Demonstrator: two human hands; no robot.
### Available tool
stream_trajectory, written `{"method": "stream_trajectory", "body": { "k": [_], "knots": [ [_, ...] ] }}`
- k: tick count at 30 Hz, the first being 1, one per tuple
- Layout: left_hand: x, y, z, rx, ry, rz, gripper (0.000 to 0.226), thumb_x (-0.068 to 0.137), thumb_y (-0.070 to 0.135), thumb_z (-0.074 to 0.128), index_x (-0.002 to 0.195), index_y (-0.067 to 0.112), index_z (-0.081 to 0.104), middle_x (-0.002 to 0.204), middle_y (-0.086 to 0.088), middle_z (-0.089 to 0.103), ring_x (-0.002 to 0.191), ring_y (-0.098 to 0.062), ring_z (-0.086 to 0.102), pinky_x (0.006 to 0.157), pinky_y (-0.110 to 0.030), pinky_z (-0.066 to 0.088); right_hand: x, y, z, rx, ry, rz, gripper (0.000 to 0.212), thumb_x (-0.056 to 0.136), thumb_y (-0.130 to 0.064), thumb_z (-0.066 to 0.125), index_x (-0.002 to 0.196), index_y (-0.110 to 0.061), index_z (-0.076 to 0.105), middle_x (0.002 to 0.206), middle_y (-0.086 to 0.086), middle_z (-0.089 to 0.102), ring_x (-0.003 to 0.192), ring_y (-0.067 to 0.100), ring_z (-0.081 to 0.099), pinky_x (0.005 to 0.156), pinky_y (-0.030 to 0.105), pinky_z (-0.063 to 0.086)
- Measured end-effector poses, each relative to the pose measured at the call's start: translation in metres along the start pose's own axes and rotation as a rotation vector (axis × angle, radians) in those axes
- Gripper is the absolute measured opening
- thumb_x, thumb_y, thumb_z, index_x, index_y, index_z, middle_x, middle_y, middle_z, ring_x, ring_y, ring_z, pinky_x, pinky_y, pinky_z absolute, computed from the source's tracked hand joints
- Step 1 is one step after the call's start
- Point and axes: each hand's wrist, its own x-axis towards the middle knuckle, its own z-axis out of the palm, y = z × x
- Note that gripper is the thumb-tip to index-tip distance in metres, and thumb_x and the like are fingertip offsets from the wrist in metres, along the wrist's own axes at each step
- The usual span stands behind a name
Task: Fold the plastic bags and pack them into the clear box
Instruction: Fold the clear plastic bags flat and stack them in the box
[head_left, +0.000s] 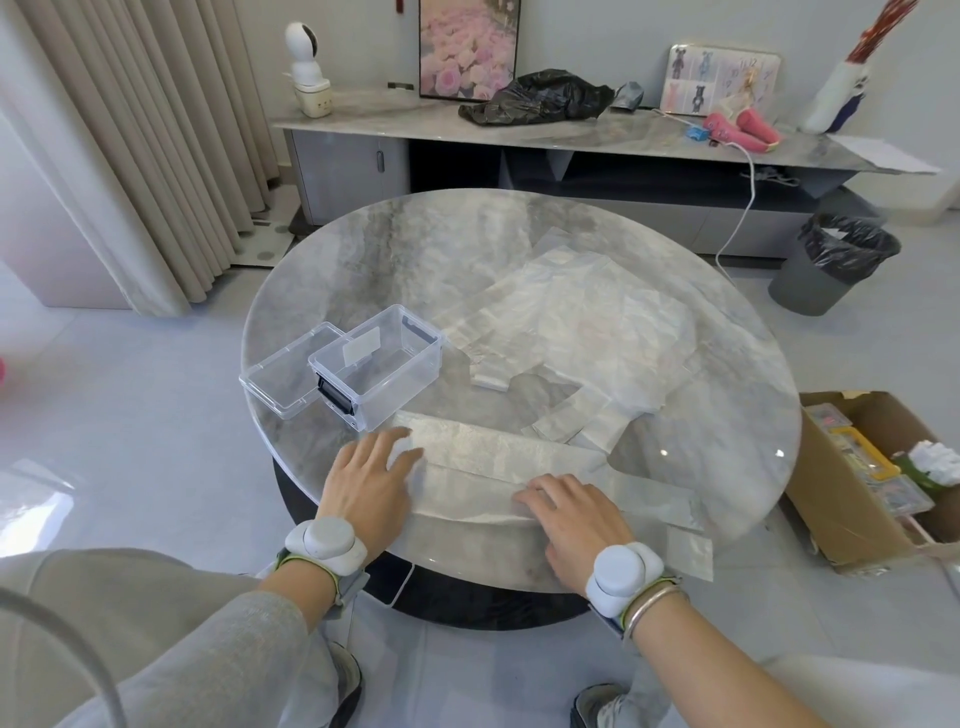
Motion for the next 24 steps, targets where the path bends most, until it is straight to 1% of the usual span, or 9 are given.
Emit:
{"method": "stream_trajectory", "body": {
  "k": [3, 6, 9, 11, 13, 15, 19, 21, 24],
  "knots": [
    [-0.001, 0.005, 0.003, -0.167, -0.055, 0.227, 0.035, 0.084, 0.031, 0.059, 0.117, 0.023, 0.065, 0.126, 0.0, 0.06, 0.114, -0.022, 0.056, 0.105, -0.042, 0.038, 0.0, 0.004, 0.006, 0.014, 0.032, -0.005, 0.057, 0.07, 0.003, 0.056, 0.121, -0.021, 0.054, 0.118, -0.001, 0.051, 0.102, 0.025, 0.054, 0.084, 0.033, 0.046],
    [-0.005, 0.009, 0.008, -0.168, -0.165, 0.331, 0.042, 0.087, 0.047, 0.054, 0.122, 0.025, 0.061, 0.128, 0.005, 0.058, 0.117, -0.016, 0.053, 0.111, -0.043, 0.032, 0.0, 0.012, 0.011, 0.024, 0.068, 0.062, 0.057, 0.048, 0.006, 0.067, 0.099, -0.022, 0.064, 0.094, -0.002, 0.06, 0.076, 0.022, 0.061, 0.067, 0.031, 0.052],
    [-0.004, 0.01, 0.009, -0.178, -0.149, 0.313, 0.046, 0.08, 0.031, 0.057, 0.125, 0.021, 0.059, 0.125, 0.004, 0.058, 0.112, -0.018, 0.056, 0.105, -0.034, 0.034, -0.001, 0.015, 0.007, 0.067, 0.088, 0.086, 0.058, 0.062, 0.008, 0.06, 0.113, -0.018, 0.062, 0.104, 0.002, 0.061, 0.089, 0.025, 0.063, 0.083, 0.035, 0.05],
    [0.0, 0.008, 0.007, -0.181, -0.109, 0.268, 0.053, 0.072, 0.018, 0.061, 0.125, 0.019, 0.059, 0.123, 0.003, 0.06, 0.109, -0.019, 0.057, 0.098, -0.031, 0.037, -0.001, 0.016, 0.006, 0.042, 0.099, 0.091, 0.059, 0.075, 0.007, 0.049, 0.128, -0.02, 0.052, 0.119, 0.001, 0.055, 0.108, 0.024, 0.055, 0.099, 0.031, 0.039],
    [0.003, 0.006, 0.009, -0.143, -0.056, 0.226, 0.058, 0.065, 0.008, 0.067, 0.122, 0.017, 0.062, 0.118, 0.001, 0.062, 0.106, -0.022, 0.059, 0.095, -0.031, 0.037, -0.001, 0.017, 0.006, 0.057, 0.076, 0.116, 0.059, 0.079, 0.006, 0.045, 0.132, -0.022, 0.047, 0.124, -0.001, 0.052, 0.114, 0.022, 0.051, 0.103, 0.027, 0.033],
    [0.004, 0.004, 0.011, -0.096, -0.019, 0.209, 0.055, 0.062, 0.007, 0.073, 0.116, 0.016, 0.065, 0.111, 0.0, 0.064, 0.102, -0.023, 0.061, 0.092, -0.032, 0.037, -0.004, 0.016, 0.005, 0.064, 0.116, 0.108, 0.057, 0.075, 0.004, 0.053, 0.125, -0.022, 0.054, 0.116, -0.002, 0.057, 0.107, 0.021, 0.056, 0.1, 0.029, 0.038],
    [0.009, -0.001, 0.012, -0.041, 0.036, 0.28, 0.037, 0.064, 0.01, 0.078, 0.099, 0.018, 0.07, 0.102, 0.0, 0.065, 0.095, -0.024, 0.061, 0.088, -0.032, 0.038, -0.009, 0.014, 0.014, 0.017, 0.136, 0.196, 0.054, 0.043, -0.003, 0.077, 0.091, -0.024, 0.067, 0.082, -0.005, 0.062, 0.071, 0.018, 0.063, 0.073, 0.03, 0.054],
    [0.011, -0.003, 0.009, -0.081, 0.057, 0.3, 0.018, 0.075, 0.017, 0.066, 0.092, 0.021, 0.07, 0.103, 0.002, 0.065, 0.099, -0.023, 0.059, 0.089, -0.033, 0.038, -0.011, 0.012, 0.014, -0.003, 0.147, 0.204, 0.05, 0.04, -0.004, 0.078, 0.085, -0.022, 0.068, 0.078, -0.004, 0.061, 0.066, 0.018, 0.06, 0.069, 0.03, 0.053],
    [0.01, 0.001, 0.001, -0.27, -0.027, 0.202, 0.024, 0.081, 0.026, 0.046, 0.088, 0.022, 0.069, 0.099, 0.008, 0.066, 0.094, -0.019, 0.06, 0.087, -0.033, 0.045, -0.013, 0.015, 0.008, 0.043, 0.212, 0.21, 0.044, 0.042, -0.007, 0.08, 0.082, -0.022, 0.068, 0.073, -0.005, 0.063, 0.068, 0.019, 0.061, 0.068, 0.031, 0.054]
  ]
}}
